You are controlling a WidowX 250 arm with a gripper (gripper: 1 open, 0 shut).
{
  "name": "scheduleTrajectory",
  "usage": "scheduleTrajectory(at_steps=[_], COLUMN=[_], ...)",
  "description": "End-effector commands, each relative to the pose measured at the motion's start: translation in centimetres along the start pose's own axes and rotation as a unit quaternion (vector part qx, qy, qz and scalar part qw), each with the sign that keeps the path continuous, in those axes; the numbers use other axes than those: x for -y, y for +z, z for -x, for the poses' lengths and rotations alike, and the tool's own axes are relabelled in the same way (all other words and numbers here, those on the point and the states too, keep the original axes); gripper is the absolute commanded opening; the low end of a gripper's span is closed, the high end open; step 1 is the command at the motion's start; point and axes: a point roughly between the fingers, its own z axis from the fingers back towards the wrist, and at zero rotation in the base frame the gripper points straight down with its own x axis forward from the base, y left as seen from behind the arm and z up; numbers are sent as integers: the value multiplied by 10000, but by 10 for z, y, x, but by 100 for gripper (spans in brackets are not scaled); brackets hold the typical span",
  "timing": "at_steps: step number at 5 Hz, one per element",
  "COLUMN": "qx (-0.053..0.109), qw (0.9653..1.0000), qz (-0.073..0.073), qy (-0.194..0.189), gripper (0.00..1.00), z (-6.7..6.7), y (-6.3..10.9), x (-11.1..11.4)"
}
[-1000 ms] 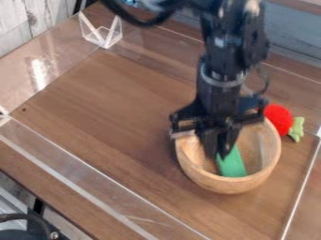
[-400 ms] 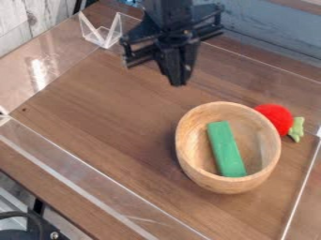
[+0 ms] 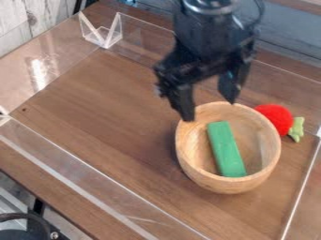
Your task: Remove the green block from the brown bowl and put it on the table
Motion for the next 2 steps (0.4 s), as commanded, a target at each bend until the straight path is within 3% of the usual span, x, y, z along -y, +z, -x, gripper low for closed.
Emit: scheduleTrajectory(at_steps=[1, 2], qx=[-10, -70], qw=[9999, 9999], qz=[115, 98], qy=[10, 3], gripper=[100, 100], z=[-3, -7], y=[-15, -38], x=[0, -7])
